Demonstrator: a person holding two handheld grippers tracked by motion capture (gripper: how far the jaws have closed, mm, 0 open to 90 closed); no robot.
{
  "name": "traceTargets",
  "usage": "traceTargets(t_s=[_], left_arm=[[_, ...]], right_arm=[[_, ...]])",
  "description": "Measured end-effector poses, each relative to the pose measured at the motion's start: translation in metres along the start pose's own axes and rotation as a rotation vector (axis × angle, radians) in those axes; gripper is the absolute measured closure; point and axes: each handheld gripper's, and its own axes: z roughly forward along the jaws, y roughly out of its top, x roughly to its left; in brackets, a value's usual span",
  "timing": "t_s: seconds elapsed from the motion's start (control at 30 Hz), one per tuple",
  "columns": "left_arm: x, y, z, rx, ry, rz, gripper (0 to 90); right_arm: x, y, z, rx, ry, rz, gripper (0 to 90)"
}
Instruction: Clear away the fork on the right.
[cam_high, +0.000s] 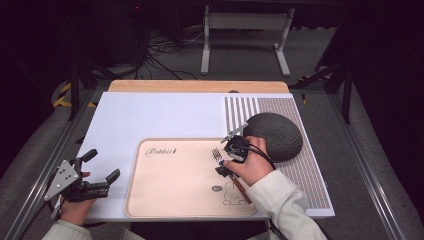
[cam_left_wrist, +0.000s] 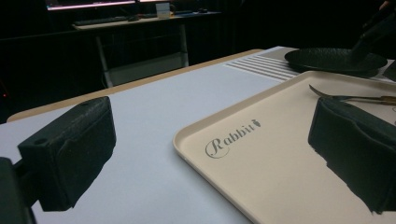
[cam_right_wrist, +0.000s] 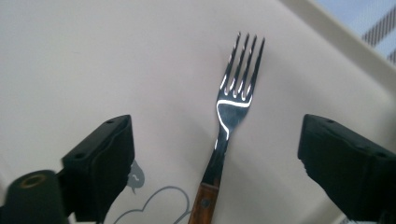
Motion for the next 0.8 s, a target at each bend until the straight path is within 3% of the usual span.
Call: traceTargets(t_s=[0.03,0.17,0.2,0.27,0.3,0.37,0.4,0.43,0.53,0.57,0.63,0.67,0.7,0.8], left_arm=[[0.0,0.0,0.0,0.001,0.001,0.001,1.4],[0.0,0.0,0.0,0.001,0.001,0.001,1.4],[0.0,0.0,0.0,0.001,-0.001,-0.002,1.4],[0.0,0.0,0.0,-0.001,0.0,-0.003,1.4],[0.0,0.0,0.0,-0.001,0.0,-0.003,1.4],[0.0,0.0,0.0,0.001,-0.001,-0.002,1.4],[0.0,0.0,0.0,-0.001,0.0,-0.002,1.4],[0.0,0.0,0.0,-0.001,0.001,-0.003,1.4],[0.0,0.0,0.0,0.001,0.0,-0.002,1.4],[0.0,-0.001,0.001,0.001,0.0,-0.003,1.4],[0.0,0.0,0.0,0.001,0.0,-0.003,1.4],[0.0,-0.001,0.0,0.001,0.001,-0.003,1.4],[0.0,-0.001,0.001,0.001,0.001,-0.003,1.4],[0.0,-0.001,0.001,0.0,0.001,-0.003,1.4]], right_arm=[[0.0,0.0,0.0,0.0,0.0,0.0,9.5],[0.001,0.008,0.001,-0.053,0.032,-0.099,5.5],[0.002,0.011,0.002,-0.077,0.032,-0.131,7.6],[0.004,0.013,0.004,-0.072,0.05,-0.208,12.7],[0.004,0.013,0.004,-0.072,0.05,-0.208,12.7],[0.005,0.015,0.006,-0.063,0.082,-0.24,23.5],[0.005,0.017,0.008,-0.052,0.111,-0.275,32.8],[0.005,0.017,0.008,-0.044,0.121,-0.281,40.9],[0.005,0.019,0.01,-0.027,0.133,-0.315,43.6],[0.003,0.02,0.011,-0.021,0.139,-0.352,45.5],[0.003,0.02,0.012,-0.019,0.143,-0.359,56.4],[0.002,0.02,0.012,-0.002,0.153,-0.364,72.7],[0.002,0.02,0.012,-0.002,0.153,-0.364,72.7],[0.001,0.02,0.014,0.018,0.165,-0.379,87.9]])
